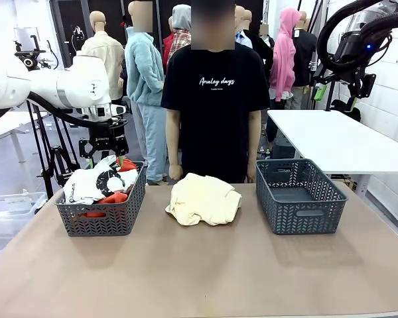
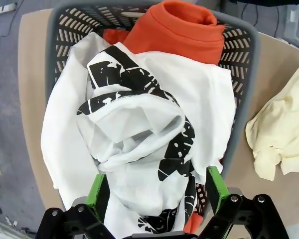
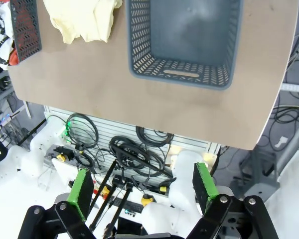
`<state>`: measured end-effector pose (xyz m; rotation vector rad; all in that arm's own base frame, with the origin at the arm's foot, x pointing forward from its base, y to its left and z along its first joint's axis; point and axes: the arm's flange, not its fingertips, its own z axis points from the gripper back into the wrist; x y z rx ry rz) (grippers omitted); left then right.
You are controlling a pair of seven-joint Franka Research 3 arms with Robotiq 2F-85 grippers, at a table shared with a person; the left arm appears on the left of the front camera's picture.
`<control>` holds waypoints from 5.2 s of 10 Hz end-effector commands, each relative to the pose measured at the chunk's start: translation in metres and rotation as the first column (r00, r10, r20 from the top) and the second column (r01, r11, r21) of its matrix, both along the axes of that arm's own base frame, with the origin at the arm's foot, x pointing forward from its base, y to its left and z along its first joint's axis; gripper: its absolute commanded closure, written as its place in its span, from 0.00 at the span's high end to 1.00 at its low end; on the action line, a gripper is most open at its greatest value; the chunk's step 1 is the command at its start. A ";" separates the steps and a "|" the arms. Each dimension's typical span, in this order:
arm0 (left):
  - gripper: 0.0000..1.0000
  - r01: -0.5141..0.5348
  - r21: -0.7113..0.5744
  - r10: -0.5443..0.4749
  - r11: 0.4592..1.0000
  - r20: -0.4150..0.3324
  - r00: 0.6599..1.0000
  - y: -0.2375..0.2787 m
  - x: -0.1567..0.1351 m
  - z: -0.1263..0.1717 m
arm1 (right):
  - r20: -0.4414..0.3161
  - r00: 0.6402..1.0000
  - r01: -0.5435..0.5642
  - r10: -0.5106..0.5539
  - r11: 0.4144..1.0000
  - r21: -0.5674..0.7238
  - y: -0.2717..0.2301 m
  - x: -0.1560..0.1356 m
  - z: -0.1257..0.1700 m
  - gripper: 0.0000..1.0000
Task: Sort the tops and bottoms.
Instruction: Sort the clothes according to human instructions, then lift clothes from the center of the table with your right hand.
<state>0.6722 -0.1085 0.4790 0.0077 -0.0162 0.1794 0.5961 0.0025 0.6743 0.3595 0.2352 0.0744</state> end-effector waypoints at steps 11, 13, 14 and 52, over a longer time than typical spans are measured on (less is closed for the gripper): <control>1.00 0.009 -0.005 -0.009 1.000 0.022 1.000 -0.003 -0.001 0.013 | 0.003 1.000 0.014 -0.014 1.000 -0.004 0.001 0.002 0.004 1.00; 1.00 0.011 -0.005 -0.011 1.000 0.021 1.000 -0.005 0.000 0.013 | 0.003 1.000 0.014 -0.014 1.000 -0.004 0.001 0.002 0.004 1.00; 1.00 0.131 -0.004 -0.131 0.991 0.068 0.989 -0.034 -0.005 0.038 | 0.003 1.000 0.014 -0.014 1.000 -0.004 0.001 0.002 0.004 1.00; 1.00 0.628 -0.064 -0.602 0.776 0.226 0.766 -0.117 -0.139 0.184 | 0.475 0.647 -0.516 0.596 0.801 -0.303 0.299 0.108 -0.226 1.00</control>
